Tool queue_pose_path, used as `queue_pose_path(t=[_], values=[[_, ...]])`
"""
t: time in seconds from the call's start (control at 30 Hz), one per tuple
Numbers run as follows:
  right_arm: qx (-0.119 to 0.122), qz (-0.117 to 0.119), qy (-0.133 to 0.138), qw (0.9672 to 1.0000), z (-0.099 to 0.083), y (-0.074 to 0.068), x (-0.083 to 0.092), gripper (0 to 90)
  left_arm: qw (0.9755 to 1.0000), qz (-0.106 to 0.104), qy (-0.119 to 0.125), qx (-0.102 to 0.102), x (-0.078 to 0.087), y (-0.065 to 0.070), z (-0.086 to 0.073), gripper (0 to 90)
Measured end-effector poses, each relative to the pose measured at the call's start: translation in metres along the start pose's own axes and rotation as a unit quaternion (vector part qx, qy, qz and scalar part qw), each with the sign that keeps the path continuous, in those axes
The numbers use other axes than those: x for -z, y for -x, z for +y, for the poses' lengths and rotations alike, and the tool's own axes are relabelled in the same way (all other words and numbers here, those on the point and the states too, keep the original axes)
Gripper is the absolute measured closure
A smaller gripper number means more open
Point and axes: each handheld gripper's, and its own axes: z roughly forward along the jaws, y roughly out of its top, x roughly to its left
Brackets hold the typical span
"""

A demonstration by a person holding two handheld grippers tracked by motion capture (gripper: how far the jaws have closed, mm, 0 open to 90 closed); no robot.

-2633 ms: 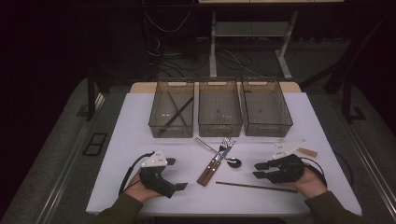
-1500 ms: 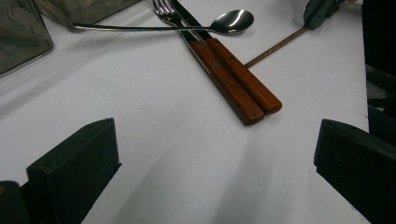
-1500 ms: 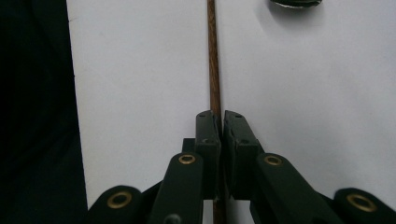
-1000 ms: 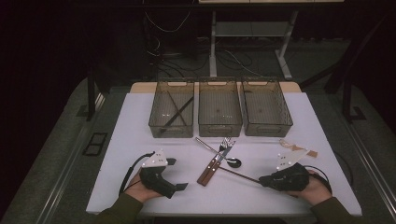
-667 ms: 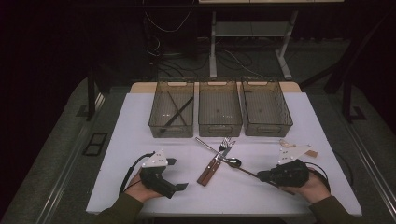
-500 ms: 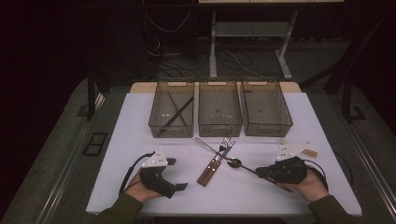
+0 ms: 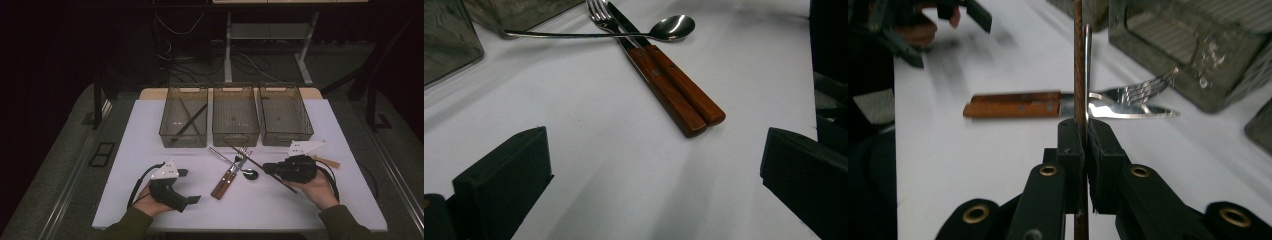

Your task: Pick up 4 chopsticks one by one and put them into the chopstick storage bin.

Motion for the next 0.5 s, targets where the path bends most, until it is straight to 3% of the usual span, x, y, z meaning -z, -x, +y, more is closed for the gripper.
queue_pose_path(t=[0.5], values=[[-0.015, -0.029, 0.059, 0.9977, 0.041, 0.002, -0.037, 85.5, 1.0000, -0.002, 0.002, -0.002, 0.001, 0.000, 0.000, 0.0]])
